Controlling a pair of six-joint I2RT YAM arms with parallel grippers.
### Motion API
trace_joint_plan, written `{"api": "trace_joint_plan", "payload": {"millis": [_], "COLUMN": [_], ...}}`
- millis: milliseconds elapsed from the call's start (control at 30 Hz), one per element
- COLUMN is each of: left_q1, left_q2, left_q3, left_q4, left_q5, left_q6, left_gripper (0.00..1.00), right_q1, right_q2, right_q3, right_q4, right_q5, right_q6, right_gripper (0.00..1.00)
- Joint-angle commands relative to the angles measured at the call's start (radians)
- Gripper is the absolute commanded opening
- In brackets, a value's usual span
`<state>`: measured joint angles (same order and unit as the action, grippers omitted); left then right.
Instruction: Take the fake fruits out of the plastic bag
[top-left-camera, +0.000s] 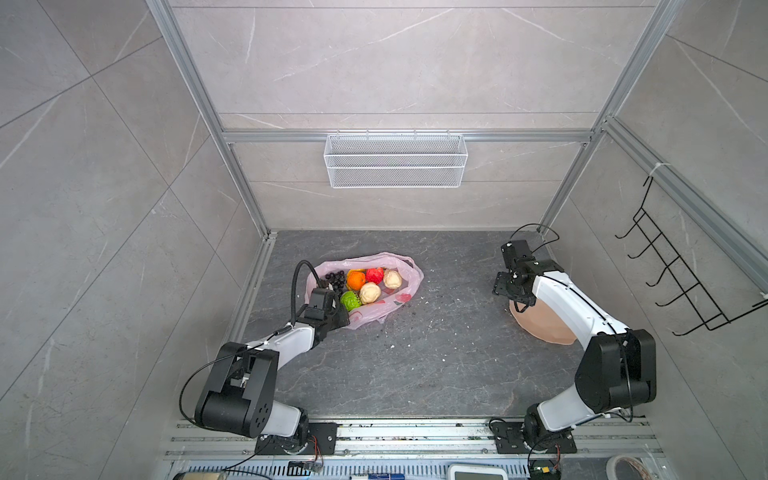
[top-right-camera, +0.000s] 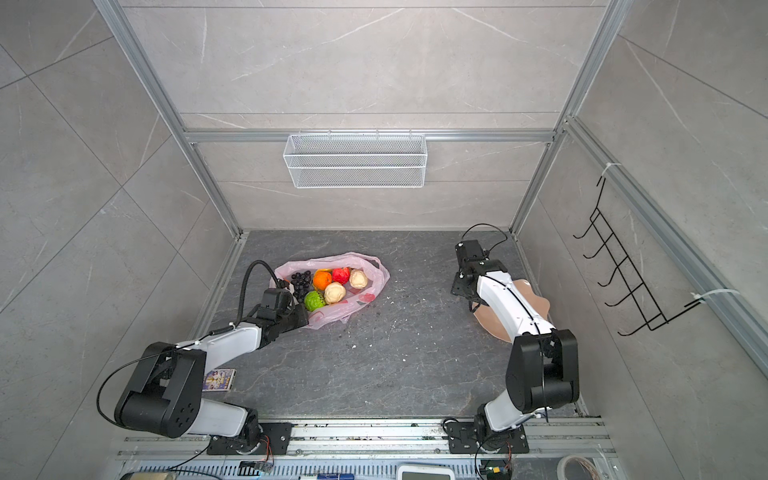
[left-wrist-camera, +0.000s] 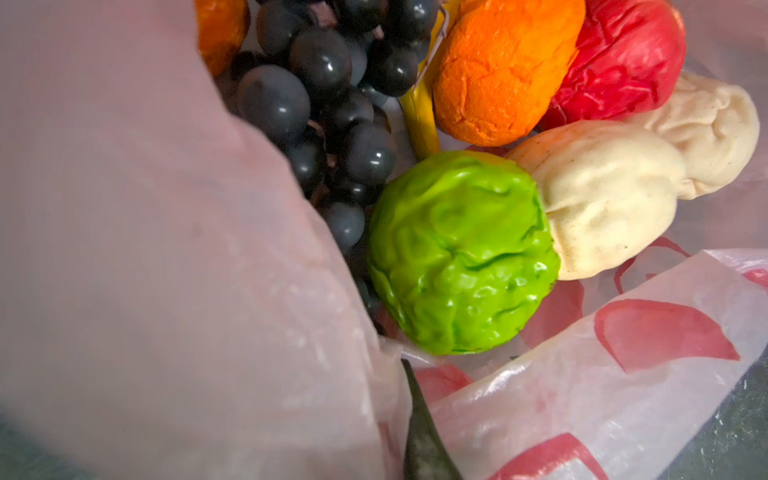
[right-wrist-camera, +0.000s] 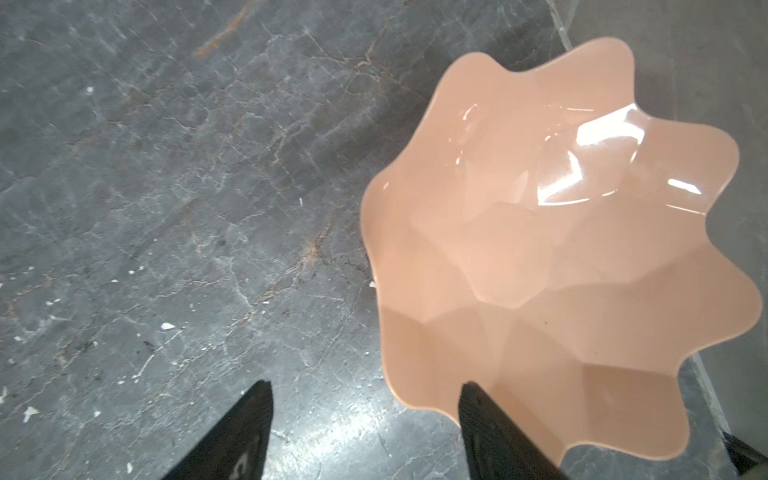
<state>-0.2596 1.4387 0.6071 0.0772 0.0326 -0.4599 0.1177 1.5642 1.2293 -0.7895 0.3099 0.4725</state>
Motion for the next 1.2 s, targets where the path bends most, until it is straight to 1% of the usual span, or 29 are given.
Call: {"api": "trace_joint_plan", "payload": {"millis": [0,167,400,467,667,800,967,1167], "left_q1": [-0.004,-0.003,-0.004,-0.004,-0.003,-0.004,-0.004,-0.004], "left_q2": [-0.006,-0.009,-0.014,-0.013,-0.003,-0.002,0.001,0.000], "left_q3": [-0.002,-0.005,-0.010,-0.010,-0.006,-0.007,-0.007,-0.009], "left_q4": [0.047,0.053,0.057,0.058,0.061,0.062,0.065,0.068], "left_q5": [0.023,0.027,0.027,0.026,0.027,0.024,0.023,0.018], "left_q6": [-0.002,-0.006,-0.007,-0.008,-0.010,-0.009,-0.009,-0.008], "left_gripper": [0.14,0.14,0.14,0.14,0.14,0.15,0.15,0.15], "right_q1": [-0.006,-0.006,-0.006,-0.006,-0.004,-0.002,0.019,0.065], "right_q2": [0.017,0.077,0.172,0.187,0.210,0.218,0.211,0.200], "right_q3": [-0.035,-0.025,0.018,0.020,0.015,0.012,0.013,0.017], "right_q4": [-0.047,-0.055,-0.082,-0.083,-0.074,-0.076,-0.089,-0.120], "right_q5": [0.017,0.016,0.093,0.098,0.064,0.063,0.071,0.098], "right_q6": [0.009,-0.004,-0.031,-0.039,-0.049,-0.055,-0.062,-0.074], "right_gripper": [0.68,0.60,0.49,0.46,0.35,0.27,0.21,0.16]}}
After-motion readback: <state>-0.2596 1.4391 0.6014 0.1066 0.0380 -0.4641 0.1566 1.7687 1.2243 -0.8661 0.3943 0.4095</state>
